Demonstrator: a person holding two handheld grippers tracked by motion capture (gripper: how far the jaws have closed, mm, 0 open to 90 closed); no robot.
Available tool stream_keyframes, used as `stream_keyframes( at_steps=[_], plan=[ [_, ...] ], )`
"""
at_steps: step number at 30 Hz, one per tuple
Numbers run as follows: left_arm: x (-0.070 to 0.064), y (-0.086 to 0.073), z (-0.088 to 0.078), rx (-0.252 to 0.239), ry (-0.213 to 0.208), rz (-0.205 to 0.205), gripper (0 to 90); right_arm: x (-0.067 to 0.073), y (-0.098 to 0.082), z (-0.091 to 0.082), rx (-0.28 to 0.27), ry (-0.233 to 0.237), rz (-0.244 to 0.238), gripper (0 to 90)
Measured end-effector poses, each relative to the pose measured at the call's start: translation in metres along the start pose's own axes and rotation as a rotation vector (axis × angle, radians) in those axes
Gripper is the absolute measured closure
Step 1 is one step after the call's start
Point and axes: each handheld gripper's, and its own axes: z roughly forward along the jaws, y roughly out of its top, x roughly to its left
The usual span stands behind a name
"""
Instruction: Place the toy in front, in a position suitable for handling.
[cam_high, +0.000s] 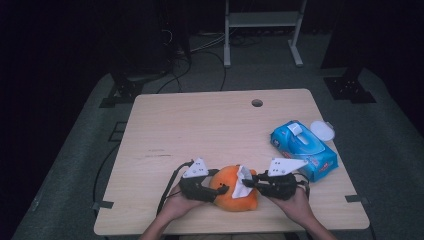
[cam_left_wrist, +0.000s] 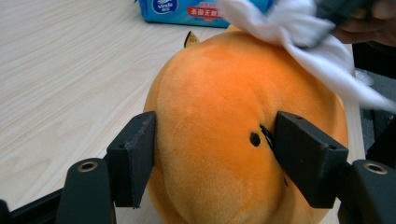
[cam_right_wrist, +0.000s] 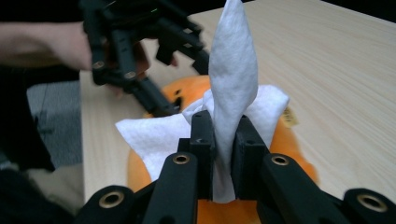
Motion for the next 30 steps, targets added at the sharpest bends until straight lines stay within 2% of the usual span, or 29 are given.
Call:
stream_keyframes(
  at_steps=[1, 2, 3, 6, 9, 11, 12, 13, 15, 16, 18, 20, 22, 24, 25, 26, 30],
  plan=[
    [0.001, 0.000, 0.000, -0.004, -0.001, -0.004, 31.3, -0.007, -0.002, -0.001, -0.003, -0.031, 0.012, 80.2],
    [0.002, -0.001, -0.001, 0.000, -0.003, -0.007, 31.3, -0.013, -0.003, -0.002, -0.002, -0.042, 0.028, 80.1],
    [0.003, -0.001, -0.001, -0.001, -0.004, -0.011, 31.3, -0.022, -0.008, -0.005, -0.008, -0.056, 0.082, 80.1],
    [0.005, -0.001, -0.001, -0.001, -0.005, -0.019, 31.2, -0.027, -0.013, -0.010, -0.008, -0.063, 0.112, 80.0],
    [0.007, -0.001, -0.001, 0.003, 0.002, -0.027, 31.2, -0.018, -0.014, -0.012, 0.003, -0.045, 0.086, 80.0],
    [0.010, -0.003, -0.001, 0.002, 0.002, -0.041, 31.2, -0.006, -0.012, -0.009, 0.004, -0.001, 0.045, 79.9],
    [0.011, -0.003, -0.001, -0.001, 0.004, -0.051, 31.1, 0.002, -0.011, -0.007, 0.007, 0.038, 0.018, 79.9],
    [0.012, -0.004, -0.001, -0.002, 0.002, -0.057, 31.0, 0.010, -0.008, -0.004, 0.020, 0.055, -0.021, 79.9],
    [0.013, -0.004, -0.001, -0.004, 0.006, -0.066, 31.0, 0.017, -0.007, -0.001, 0.031, 0.050, -0.068, 80.0],
    [0.013, -0.004, -0.001, -0.013, 0.011, -0.074, 31.0, 0.017, -0.006, 0.000, 0.031, 0.039, -0.073, 80.2],
    [0.014, -0.003, -0.002, -0.038, 0.009, -0.083, 29.5, 0.009, -0.006, 0.001, 0.020, 0.029, -0.043, 80.4],
    [0.014, 0.001, -0.007, -0.102, 0.021, -0.052, 23.2, -0.001, -0.006, 0.004, 0.011, 0.013, -0.014, 80.6],
    [0.011, 0.006, -0.013, -0.137, 0.025, 0.005, 21.2, -0.007, -0.005, 0.005, -0.006, -0.011, 0.004, 80.6],
    [0.007, 0.006, -0.011, -0.124, 0.017, 0.039, 23.0, -0.015, -0.003, 0.005, -0.018, -0.027, 0.030, 80.6],
    [0.004, 0.005, -0.006, -0.089, 0.021, 0.060, 25.6, -0.018, -0.002, 0.006, -0.021, -0.030, 0.036, 80.5],
    [0.003, 0.004, -0.002, -0.073, 0.032, 0.068, 27.9, -0.021, -0.003, 0.007, -0.021, -0.027, 0.045, 80.5],
    [0.009, 0.006, 0.001, -0.051, 0.031, 0.008, 34.2, -0.020, -0.005, 0.002, -0.011, -0.030, 0.035, 80.3]
  ],
)
